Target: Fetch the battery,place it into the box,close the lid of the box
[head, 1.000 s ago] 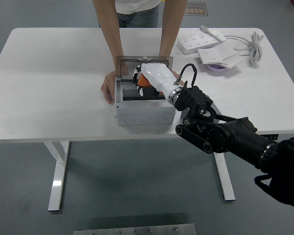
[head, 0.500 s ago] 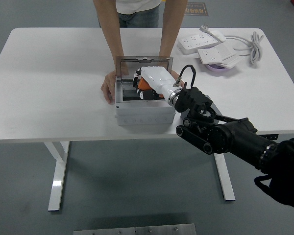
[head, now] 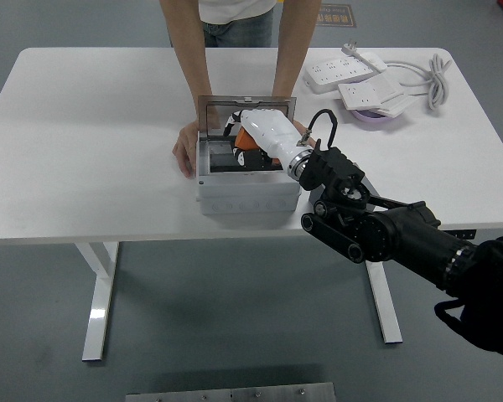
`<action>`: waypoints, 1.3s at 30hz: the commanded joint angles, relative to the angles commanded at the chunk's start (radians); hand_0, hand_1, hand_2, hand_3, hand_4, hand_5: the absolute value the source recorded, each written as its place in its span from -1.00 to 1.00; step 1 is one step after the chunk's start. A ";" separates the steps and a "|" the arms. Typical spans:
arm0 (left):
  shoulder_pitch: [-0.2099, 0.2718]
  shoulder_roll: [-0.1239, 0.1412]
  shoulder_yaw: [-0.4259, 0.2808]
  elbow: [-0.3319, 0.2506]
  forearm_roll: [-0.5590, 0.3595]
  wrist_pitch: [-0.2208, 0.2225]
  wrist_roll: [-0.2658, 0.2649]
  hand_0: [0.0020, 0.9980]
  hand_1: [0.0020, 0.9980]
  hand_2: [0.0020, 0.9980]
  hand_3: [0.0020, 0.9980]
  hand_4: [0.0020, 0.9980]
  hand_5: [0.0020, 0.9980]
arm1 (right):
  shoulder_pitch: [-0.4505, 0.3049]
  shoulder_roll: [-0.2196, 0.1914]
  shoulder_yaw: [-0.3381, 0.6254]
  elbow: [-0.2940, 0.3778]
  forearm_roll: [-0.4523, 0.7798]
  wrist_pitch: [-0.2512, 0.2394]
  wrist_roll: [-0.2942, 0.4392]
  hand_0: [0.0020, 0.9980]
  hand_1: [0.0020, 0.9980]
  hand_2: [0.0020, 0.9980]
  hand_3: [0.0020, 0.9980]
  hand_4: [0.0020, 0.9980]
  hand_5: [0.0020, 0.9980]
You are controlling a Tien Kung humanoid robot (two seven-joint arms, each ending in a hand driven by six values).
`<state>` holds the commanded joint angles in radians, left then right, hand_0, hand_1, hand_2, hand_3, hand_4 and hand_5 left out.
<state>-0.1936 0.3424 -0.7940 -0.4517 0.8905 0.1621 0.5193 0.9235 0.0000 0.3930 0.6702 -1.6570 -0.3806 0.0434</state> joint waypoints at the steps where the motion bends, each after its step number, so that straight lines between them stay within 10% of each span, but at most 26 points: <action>1: 0.000 0.000 0.000 0.000 0.000 0.000 0.000 0.38 0.50 0.21 0.00 -0.33 -0.99 | 0.000 0.000 0.000 0.000 0.001 0.000 0.000 -0.41 -0.14 -0.03 0.29 -0.33 -0.76; 39: 0.007 -0.002 -0.001 -0.001 0.003 -0.003 0.005 0.38 0.50 0.19 0.01 -0.33 -0.99 | -0.008 0.000 0.001 -0.003 0.007 0.004 0.008 0.18 0.23 0.23 0.34 0.58 -0.19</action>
<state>-0.1862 0.3408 -0.7950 -0.4530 0.8935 0.1590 0.5243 0.9155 0.0000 0.3936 0.6671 -1.6505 -0.3765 0.0512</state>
